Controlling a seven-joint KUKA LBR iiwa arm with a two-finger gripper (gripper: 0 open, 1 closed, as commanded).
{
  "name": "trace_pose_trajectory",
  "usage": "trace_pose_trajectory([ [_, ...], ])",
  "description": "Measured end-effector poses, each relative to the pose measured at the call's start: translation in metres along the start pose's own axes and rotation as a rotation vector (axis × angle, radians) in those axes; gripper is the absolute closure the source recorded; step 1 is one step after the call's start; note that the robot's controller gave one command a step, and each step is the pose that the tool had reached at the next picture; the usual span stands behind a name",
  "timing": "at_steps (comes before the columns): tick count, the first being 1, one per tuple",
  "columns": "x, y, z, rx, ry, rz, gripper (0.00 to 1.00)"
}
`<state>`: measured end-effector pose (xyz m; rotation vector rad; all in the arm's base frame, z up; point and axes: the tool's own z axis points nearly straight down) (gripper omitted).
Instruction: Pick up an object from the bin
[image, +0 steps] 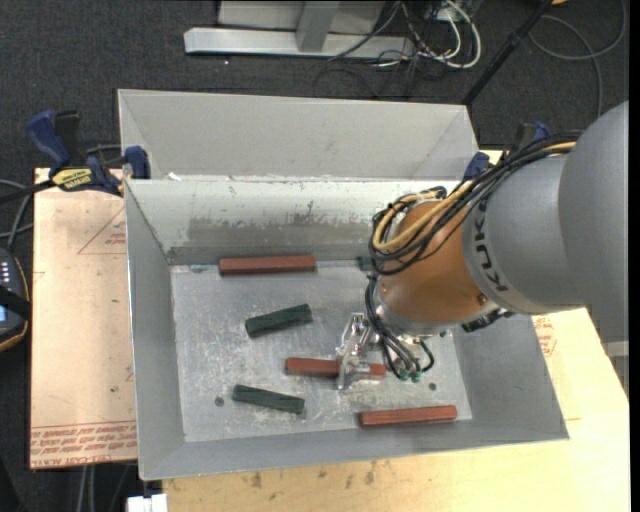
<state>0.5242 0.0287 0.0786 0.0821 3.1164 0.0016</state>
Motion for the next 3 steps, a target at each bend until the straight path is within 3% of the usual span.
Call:
trace_pose_trajectory([
  [1,0.000,0.000,-0.003,0.000,0.004,0.000,1.00],
  [2,0.005,0.000,-0.017,0.001,0.025,-0.001,1.00],
  [3,0.005,0.000,-0.039,0.001,0.030,-0.002,1.00],
])
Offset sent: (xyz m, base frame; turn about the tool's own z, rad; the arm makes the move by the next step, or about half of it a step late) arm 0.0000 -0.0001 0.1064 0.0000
